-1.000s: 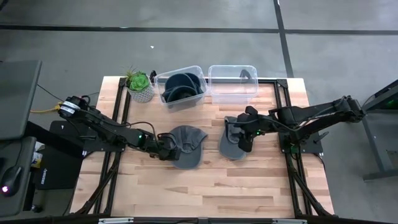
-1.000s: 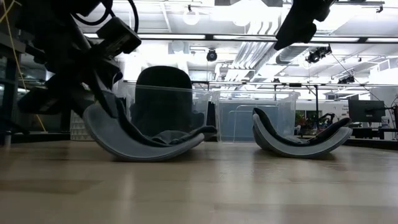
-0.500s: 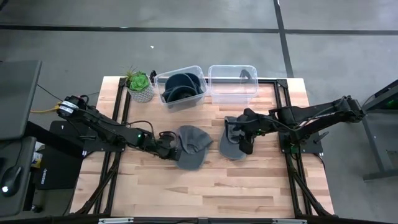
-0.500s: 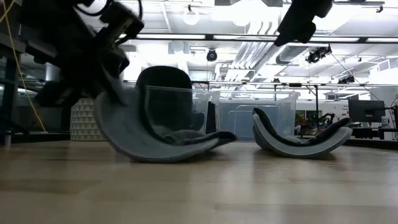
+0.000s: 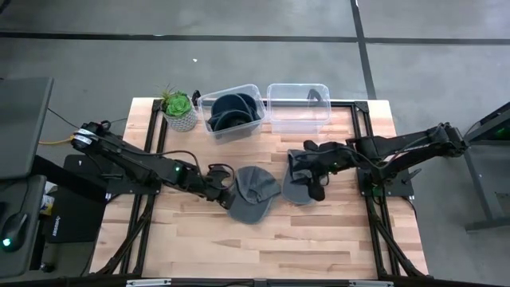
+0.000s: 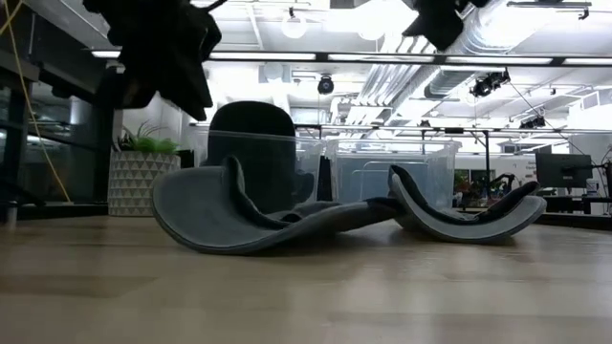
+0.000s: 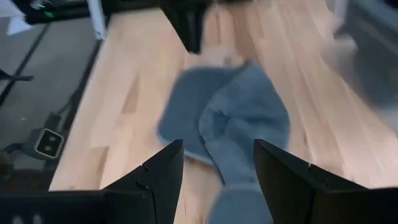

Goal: Pick & Place hat
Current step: Put the left gray cap into the right transparent bin

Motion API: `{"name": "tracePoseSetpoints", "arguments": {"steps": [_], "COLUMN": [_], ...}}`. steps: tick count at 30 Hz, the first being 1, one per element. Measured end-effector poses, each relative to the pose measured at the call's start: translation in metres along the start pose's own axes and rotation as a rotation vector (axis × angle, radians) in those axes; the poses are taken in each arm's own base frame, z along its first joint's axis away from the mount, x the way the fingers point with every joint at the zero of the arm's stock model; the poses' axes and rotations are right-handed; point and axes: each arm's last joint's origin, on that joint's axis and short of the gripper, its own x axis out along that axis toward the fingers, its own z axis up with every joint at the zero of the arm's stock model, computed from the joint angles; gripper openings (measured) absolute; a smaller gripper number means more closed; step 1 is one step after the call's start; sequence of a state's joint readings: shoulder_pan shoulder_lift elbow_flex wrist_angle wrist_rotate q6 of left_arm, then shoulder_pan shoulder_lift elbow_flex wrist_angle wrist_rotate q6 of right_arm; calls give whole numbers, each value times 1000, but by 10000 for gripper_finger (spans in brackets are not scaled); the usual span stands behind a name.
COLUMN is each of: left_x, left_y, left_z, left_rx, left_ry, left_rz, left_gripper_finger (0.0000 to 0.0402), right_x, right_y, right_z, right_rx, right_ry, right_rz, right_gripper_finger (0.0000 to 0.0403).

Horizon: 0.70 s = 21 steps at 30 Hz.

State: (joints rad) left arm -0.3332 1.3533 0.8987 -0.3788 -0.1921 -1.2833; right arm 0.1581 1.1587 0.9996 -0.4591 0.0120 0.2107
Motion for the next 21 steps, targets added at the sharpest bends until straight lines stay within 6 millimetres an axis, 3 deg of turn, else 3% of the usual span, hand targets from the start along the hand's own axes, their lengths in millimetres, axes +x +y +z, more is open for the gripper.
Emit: {"name": "tracePoseSetpoints", "arguments": {"steps": [7,10,14,21], "left_x": [-2,-2,-2,-7], "left_y": [2,5,8,21], "left_z": [1,0,-1,-13], "left_rx": [-13,-12,-7,9], "left_ry": [-20,-18,-5,77], "left_rz": [55,88,114,251], "left_gripper_finger": [0,0,0,0], "right_x": [15,32,59,113], "right_y": [-12,-18,-22,-29], "right_z": [5,11,32,59], "right_rx": [2,-8,-70,-302], "right_ry": [-5,30,69,243], "right_rz": [62,88,164,232], "right_gripper_finger": [189,189,189,189]}}
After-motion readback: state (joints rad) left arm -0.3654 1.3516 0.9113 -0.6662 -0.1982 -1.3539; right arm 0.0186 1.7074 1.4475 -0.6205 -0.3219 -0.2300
